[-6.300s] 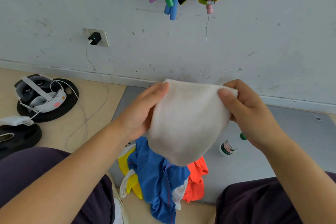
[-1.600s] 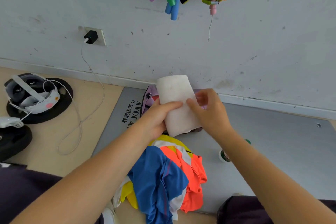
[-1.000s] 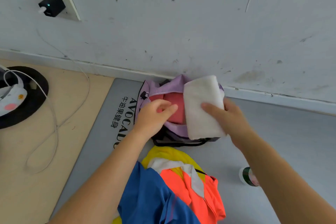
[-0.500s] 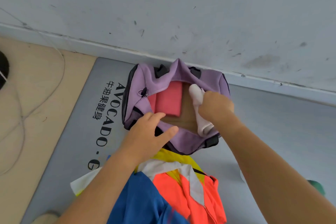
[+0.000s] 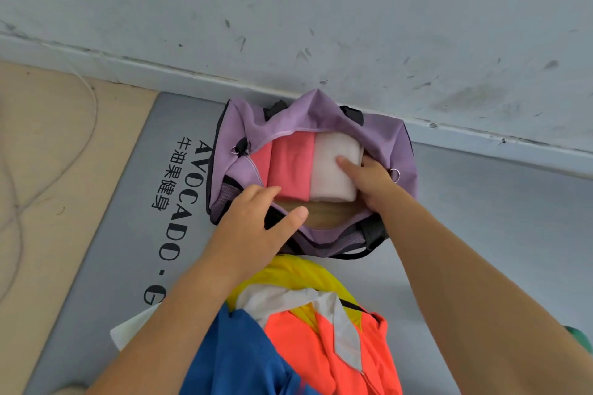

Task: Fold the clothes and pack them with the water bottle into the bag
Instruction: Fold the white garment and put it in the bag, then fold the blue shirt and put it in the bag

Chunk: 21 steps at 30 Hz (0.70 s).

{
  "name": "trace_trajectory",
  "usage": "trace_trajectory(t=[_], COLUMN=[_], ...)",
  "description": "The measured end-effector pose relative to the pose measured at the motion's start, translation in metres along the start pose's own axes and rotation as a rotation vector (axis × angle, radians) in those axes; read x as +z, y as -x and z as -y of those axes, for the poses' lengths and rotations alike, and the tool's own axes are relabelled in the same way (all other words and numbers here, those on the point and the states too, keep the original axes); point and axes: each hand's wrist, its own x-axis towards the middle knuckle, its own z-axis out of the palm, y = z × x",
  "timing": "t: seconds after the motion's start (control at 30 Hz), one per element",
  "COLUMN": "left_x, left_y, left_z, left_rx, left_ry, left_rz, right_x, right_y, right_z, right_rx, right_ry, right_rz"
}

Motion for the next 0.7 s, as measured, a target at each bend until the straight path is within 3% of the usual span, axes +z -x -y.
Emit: trace_trajectory(t=[0.1,0.23,0.37,0.47,0.53,0.57,0.7], left_x=[0.001,0.004,0.004,0.000,0.000,0.001,0.009], left_y=[-0.002,-0.001,0.010,0.028,0.043,0.050,0.087], left_z=[0.003,0.003,-0.005,-0.016,-0.018,-0.015,0.009], left_rx=[0.000,0.015,0.048,0.099,0.076,0.017,-0.207], left_ry=[-0.008,-0.038,-0.095,-0.005,0.007,-0.007,-0.101], left_rz=[0.000,-0.009,-0.057,-0.326,-0.435,-0.403,-0.105], right_x=[-0.006,-0.011,-0.009,0.003,0.012,0.015,0.035], right_y=[0.004,0.030,0.101,0.160,0.189,0.201,0.242], right_z=[-0.004,0.009,0.017,0.002,-0.018,-0.030,-0.072], right_rx=[-0.028,-0.265,-0.476,-0.515,-0.369,-0.289,-0.151], right_ry=[0.200,0.505,0.386,0.256,0.265,0.324,0.665], right_rz=[0.032,-0.055,-0.192,-0.221,-0.079,0.050,0.502])
